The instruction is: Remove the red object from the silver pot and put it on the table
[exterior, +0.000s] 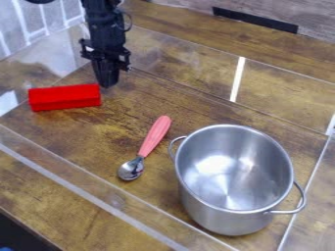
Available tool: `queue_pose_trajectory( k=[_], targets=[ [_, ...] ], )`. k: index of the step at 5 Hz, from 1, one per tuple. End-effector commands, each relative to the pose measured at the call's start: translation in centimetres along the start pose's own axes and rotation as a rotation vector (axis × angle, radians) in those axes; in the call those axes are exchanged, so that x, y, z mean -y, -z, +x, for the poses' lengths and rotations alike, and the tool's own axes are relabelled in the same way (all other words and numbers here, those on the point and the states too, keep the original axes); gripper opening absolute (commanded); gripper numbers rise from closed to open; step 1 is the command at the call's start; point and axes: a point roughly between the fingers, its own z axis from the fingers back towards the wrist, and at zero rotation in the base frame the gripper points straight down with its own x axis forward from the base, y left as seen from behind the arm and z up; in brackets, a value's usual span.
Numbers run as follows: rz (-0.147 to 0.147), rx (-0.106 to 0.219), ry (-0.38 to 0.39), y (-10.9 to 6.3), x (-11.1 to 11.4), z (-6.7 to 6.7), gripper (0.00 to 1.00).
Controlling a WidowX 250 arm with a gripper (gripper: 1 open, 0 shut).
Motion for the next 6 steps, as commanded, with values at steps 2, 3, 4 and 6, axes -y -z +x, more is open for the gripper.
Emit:
queue_pose_trajectory(
  k=[2, 3, 4, 6],
  targets=[
    [0.025, 0.111, -0.001, -4.7, -1.2, 0.5, 1.00],
    [0.026, 0.086, 0.123, -4.8, -1.7, -0.3, 1.00],
    [0.027, 0.069, 0.239, -5.1, -2.1, -1.1, 1.00],
    [0.048, 0.072, 0.356, -6.0, -4.4, -3.5, 1.00]
  ],
)
